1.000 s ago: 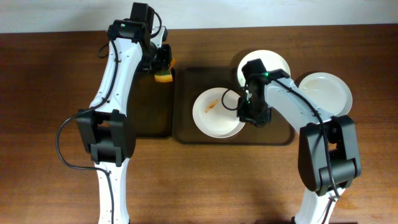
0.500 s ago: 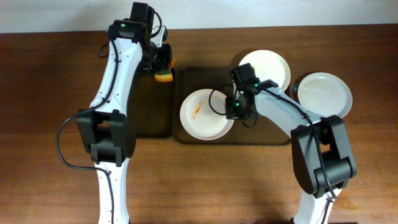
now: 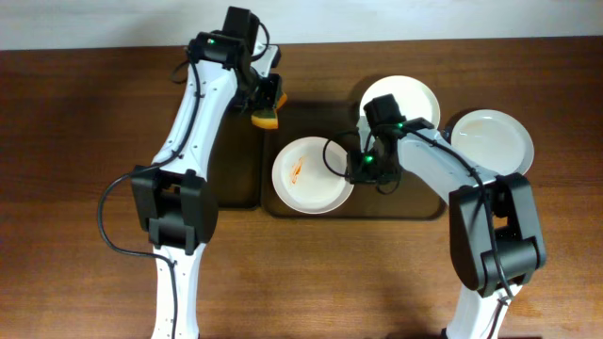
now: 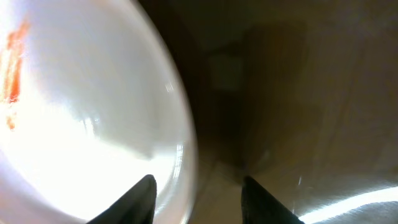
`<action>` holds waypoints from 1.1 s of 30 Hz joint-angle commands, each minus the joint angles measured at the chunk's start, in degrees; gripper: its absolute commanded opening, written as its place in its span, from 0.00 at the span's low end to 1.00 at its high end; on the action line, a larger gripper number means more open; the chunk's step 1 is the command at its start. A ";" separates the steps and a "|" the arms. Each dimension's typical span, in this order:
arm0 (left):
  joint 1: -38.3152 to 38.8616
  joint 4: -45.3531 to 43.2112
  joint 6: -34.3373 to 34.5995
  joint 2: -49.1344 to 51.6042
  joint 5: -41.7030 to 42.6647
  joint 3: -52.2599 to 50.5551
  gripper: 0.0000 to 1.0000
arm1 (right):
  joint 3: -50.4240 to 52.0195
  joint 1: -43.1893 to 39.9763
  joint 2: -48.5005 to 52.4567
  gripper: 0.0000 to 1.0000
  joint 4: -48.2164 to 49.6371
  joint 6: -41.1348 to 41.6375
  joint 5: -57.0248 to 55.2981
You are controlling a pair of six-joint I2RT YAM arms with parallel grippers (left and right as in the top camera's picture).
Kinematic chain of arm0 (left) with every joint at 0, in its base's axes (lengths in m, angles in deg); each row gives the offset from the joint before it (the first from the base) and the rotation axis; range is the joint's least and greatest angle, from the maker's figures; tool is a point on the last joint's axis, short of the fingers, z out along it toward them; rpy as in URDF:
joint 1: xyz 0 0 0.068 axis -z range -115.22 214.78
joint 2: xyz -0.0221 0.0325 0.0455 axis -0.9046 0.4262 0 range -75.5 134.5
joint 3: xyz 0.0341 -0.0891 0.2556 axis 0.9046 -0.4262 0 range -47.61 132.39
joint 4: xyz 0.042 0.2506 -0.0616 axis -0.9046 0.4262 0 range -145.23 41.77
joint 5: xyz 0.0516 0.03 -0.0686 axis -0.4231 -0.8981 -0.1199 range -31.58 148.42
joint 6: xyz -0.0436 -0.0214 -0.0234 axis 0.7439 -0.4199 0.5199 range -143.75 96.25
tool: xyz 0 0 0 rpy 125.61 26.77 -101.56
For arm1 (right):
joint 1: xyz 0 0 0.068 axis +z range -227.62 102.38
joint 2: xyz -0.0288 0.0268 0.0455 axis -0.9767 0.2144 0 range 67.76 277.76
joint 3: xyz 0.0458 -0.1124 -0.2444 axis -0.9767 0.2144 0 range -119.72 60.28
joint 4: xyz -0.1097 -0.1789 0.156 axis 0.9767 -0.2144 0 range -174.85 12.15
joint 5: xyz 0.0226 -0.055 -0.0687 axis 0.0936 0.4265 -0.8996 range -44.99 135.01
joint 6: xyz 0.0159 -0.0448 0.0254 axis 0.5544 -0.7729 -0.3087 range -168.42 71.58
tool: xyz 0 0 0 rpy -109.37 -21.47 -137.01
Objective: Clean dirty plates on tray and stack at the side
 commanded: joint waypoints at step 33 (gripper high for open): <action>12.57 -15.37 -2.27 -2.47 -6.16 -19.80 0.00 | 0.87 -5.42 1.73 0.04 4.85 5.29 0.52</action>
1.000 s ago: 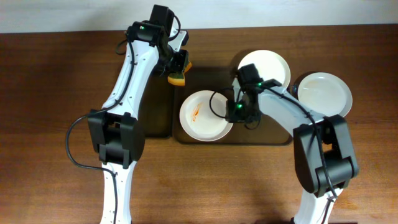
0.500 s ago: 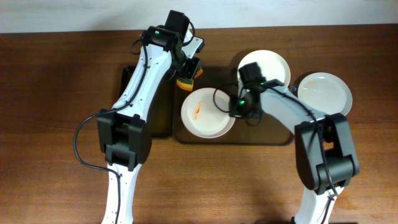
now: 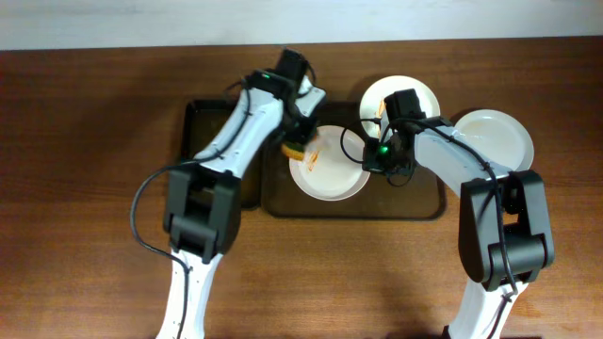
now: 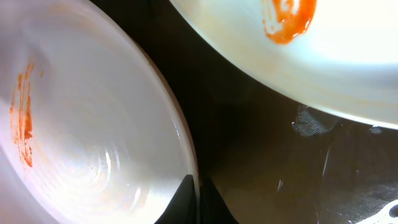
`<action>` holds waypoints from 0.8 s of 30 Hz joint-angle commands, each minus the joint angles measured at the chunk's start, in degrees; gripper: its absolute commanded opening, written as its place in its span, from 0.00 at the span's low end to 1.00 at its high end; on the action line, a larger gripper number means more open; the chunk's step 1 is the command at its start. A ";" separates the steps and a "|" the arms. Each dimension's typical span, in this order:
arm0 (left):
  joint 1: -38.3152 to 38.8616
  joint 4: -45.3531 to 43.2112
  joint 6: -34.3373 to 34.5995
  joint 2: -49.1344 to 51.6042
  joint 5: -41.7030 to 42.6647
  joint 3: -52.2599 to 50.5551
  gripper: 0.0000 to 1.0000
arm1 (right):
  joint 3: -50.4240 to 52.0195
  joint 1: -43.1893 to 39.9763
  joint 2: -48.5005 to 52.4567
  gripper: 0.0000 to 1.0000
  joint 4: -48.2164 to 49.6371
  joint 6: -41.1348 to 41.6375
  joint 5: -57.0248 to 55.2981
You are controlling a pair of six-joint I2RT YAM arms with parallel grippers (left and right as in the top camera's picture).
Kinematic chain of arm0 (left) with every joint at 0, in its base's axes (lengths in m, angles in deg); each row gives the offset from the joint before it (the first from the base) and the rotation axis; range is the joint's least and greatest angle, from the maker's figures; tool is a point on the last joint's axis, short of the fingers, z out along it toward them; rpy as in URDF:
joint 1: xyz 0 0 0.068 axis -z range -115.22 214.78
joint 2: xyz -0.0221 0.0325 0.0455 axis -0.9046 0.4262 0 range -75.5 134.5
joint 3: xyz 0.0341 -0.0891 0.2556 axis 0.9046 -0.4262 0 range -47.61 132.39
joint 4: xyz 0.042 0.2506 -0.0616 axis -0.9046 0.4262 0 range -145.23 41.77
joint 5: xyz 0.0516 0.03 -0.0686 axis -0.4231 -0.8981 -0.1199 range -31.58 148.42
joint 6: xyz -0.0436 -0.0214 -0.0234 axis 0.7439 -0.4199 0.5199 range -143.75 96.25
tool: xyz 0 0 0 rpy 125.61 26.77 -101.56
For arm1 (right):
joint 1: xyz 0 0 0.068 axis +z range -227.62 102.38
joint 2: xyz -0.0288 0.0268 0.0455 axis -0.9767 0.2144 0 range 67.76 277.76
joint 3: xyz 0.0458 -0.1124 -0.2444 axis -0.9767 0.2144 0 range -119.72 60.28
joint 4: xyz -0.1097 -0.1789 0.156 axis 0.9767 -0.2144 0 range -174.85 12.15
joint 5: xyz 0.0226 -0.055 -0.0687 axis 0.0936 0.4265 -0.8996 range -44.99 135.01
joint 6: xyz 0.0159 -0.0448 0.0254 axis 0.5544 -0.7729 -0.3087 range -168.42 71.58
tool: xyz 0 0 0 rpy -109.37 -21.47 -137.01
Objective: Clean dirty plates on tray and stack at the side
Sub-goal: 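Scrub the plate with the sponge while the right gripper holds it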
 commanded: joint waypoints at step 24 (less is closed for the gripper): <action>4.46 -16.61 37.18 -2.75 -4.52 -23.12 0.00 | 0.35 0.44 1.95 0.04 0.87 -2.03 -0.79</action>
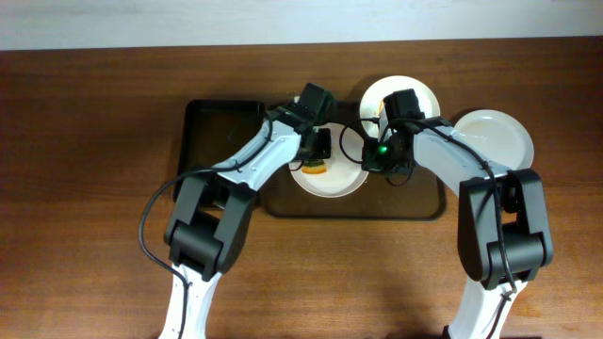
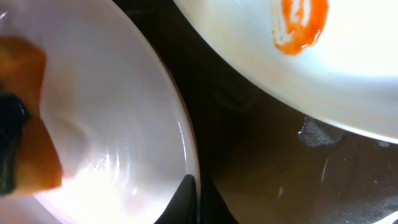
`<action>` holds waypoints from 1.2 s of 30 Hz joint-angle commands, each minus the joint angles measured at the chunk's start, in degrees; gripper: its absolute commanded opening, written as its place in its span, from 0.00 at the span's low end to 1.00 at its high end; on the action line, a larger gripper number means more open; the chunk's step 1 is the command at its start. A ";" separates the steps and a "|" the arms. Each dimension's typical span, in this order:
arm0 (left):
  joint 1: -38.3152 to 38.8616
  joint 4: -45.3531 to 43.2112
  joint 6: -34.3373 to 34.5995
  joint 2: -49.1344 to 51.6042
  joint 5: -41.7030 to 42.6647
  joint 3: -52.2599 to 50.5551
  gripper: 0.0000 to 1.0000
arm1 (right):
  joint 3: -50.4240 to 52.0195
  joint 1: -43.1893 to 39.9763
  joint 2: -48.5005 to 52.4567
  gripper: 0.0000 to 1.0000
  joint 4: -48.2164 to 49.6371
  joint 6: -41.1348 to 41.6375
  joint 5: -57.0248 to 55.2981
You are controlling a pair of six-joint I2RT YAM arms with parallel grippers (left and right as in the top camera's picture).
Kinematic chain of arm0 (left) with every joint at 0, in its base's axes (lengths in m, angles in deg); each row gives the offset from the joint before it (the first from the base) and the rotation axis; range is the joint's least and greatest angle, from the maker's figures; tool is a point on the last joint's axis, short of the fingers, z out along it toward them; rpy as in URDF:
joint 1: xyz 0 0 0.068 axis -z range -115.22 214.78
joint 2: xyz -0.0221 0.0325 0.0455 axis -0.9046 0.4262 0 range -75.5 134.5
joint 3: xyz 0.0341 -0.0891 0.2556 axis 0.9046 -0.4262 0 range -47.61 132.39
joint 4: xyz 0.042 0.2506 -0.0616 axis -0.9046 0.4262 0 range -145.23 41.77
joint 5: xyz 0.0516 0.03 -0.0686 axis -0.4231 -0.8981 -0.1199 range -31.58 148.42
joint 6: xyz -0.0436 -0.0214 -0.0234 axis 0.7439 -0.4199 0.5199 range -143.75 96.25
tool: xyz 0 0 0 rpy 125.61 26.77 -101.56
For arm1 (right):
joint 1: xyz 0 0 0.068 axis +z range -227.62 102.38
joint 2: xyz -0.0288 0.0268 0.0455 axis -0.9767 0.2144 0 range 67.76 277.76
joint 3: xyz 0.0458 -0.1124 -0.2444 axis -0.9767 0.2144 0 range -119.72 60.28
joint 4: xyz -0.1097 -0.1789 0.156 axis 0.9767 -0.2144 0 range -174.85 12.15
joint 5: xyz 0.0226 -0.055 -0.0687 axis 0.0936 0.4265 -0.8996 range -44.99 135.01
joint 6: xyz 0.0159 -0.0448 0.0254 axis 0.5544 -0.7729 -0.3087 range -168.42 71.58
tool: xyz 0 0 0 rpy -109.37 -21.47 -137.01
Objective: Clean dirty plates on tray and stack at the side
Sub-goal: 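Scrub the plate with the sponge while the right gripper holds it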
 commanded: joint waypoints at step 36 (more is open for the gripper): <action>-0.04 -5.05 -3.98 2.95 22.08 -3.30 0.00 | 0.37 1.46 2.27 0.04 0.90 -1.40 -0.48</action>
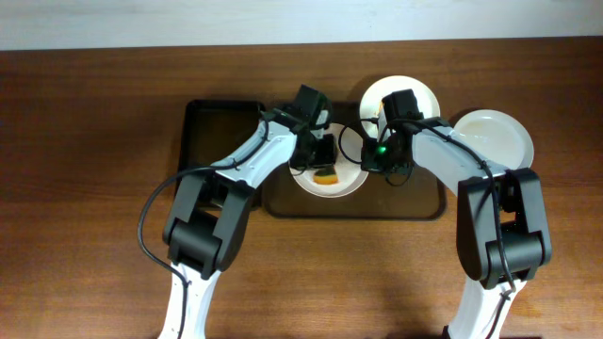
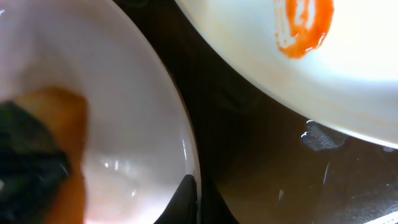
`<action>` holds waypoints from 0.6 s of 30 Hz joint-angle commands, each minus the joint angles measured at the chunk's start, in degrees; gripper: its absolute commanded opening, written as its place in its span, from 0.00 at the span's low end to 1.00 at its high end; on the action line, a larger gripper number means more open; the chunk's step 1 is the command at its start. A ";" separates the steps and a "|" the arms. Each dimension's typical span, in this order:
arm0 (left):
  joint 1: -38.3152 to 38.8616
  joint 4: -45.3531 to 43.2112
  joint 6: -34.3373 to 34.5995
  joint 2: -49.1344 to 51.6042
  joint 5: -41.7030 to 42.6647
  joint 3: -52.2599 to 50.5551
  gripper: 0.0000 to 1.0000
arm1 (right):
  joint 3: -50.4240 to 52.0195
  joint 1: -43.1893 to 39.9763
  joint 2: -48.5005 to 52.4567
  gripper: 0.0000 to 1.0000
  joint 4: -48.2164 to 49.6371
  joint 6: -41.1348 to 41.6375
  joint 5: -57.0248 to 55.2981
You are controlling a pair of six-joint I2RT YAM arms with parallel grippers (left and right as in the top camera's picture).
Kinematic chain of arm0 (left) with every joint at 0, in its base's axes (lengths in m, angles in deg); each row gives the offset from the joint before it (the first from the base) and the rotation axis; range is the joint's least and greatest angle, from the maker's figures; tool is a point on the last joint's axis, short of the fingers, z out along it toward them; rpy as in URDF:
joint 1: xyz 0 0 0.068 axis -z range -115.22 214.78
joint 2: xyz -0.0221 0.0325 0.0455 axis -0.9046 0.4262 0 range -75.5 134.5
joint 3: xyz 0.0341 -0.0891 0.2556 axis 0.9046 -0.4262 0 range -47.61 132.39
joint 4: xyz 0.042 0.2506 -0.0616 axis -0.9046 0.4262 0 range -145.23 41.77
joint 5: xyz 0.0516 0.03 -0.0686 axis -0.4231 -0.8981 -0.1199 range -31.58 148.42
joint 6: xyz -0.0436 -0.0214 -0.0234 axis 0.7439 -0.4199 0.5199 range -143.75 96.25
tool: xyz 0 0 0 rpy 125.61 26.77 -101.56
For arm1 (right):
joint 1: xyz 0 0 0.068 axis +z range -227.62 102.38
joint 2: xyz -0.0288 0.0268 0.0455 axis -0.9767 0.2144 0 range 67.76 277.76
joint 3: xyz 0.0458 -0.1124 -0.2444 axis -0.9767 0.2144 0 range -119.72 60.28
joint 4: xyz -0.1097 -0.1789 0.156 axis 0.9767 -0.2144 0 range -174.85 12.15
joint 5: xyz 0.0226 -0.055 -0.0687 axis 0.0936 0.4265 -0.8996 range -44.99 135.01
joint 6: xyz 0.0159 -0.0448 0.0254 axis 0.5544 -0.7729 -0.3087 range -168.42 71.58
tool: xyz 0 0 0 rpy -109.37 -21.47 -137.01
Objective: Clean dirty plates on tray and stack at the side
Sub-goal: 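Scrub the plate with the sponge while the right gripper holds it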
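Observation:
A white plate (image 1: 330, 184) (image 2: 124, 93) lies on the dark tray (image 1: 415, 202). My right gripper (image 1: 369, 156) (image 2: 198, 200) is shut on its right rim. My left gripper (image 1: 320, 153) is shut on an orange sponge (image 1: 326, 176) (image 2: 65, 118), which is pressed onto the inside of that plate. No red smear shows on the bare part of the plate. A second white plate (image 1: 415, 94) (image 2: 261, 74) with a red smear (image 2: 303, 25) sits at the tray's back right, just behind my right gripper. A clean white plate (image 1: 492, 141) rests on the table to the right of the tray.
The tray's left compartment (image 1: 217, 151) holds nothing. Both arms cross over the tray's middle. Brown wooden table (image 1: 94, 235) surrounds the tray on all sides.
The sponge in my left gripper has shifted a little toward the near, right side of the plate's inside. My right gripper still pinches the same rim and the plate has not moved.
First my left gripper held the sponge over the tray's back left and my right gripper stood open around the smeared plate's rim. Then the right was shut on the rim, with the plate further back and the sponge at its edge. Afterwards the sponge covered the smear, as now.

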 commanded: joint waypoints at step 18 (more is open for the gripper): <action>-2.56 9.09 14.73 2.89 -9.66 -1.77 0.00 | 0.37 1.95 1.92 0.04 1.70 -0.81 0.74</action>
